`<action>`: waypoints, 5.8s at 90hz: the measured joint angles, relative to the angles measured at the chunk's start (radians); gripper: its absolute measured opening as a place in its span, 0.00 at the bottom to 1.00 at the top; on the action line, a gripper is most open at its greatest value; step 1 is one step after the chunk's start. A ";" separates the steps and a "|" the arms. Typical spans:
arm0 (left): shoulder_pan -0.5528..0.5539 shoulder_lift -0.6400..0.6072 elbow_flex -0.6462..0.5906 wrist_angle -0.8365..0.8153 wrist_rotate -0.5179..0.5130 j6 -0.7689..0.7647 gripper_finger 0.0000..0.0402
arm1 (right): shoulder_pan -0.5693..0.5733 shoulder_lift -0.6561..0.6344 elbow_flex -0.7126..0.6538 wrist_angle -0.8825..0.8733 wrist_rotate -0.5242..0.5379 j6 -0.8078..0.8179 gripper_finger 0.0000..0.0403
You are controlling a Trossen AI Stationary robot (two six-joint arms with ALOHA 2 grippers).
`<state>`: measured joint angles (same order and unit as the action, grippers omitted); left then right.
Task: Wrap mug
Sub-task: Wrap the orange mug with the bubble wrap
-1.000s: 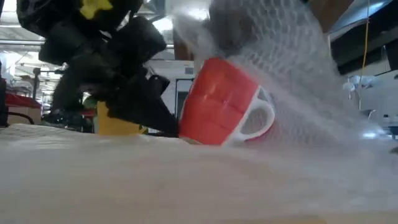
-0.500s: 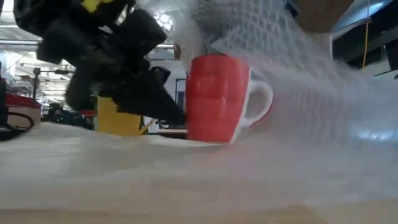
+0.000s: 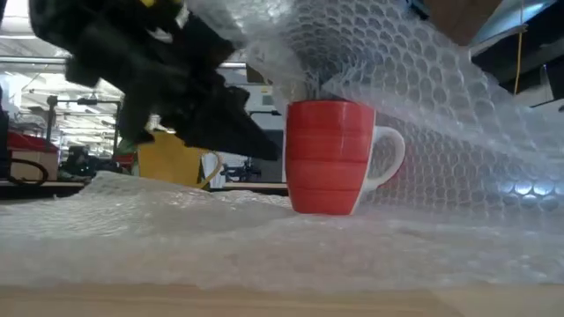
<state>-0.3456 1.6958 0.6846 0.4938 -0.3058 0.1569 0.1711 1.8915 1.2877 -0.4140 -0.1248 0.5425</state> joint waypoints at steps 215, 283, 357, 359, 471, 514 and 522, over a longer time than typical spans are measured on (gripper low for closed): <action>0.002 -0.062 -0.002 0.081 -0.037 0.127 0.00 | -0.002 0.076 0.141 -0.115 -0.015 -0.079 0.00; 0.003 -0.063 0.000 0.068 -0.039 0.124 0.00 | 0.026 0.076 0.453 -0.568 0.125 -0.147 0.00; 0.006 -0.062 -0.002 0.068 -0.038 0.121 0.00 | -0.013 0.068 0.072 -0.052 -0.086 -0.075 0.00; 0.006 -0.062 -0.002 0.068 -0.038 0.121 0.00 | -0.015 0.068 0.069 -0.049 -0.086 -0.073 0.00; -0.082 -0.158 -0.005 -0.142 -0.134 0.040 0.00 | 0.014 0.080 0.302 -0.446 0.062 -0.108 0.00; -0.082 -0.157 -0.005 -0.097 -0.137 0.094 0.00 | 0.012 0.077 0.198 -0.245 0.005 -0.124 0.00; -0.082 -0.157 -0.005 -0.093 -0.162 0.116 0.00 | 0.011 0.077 0.150 -0.180 -0.011 -0.104 0.00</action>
<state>-0.4274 1.5387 0.6792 0.4006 -0.4675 0.2727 0.1825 1.9682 1.4373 -0.5941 -0.1360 0.4382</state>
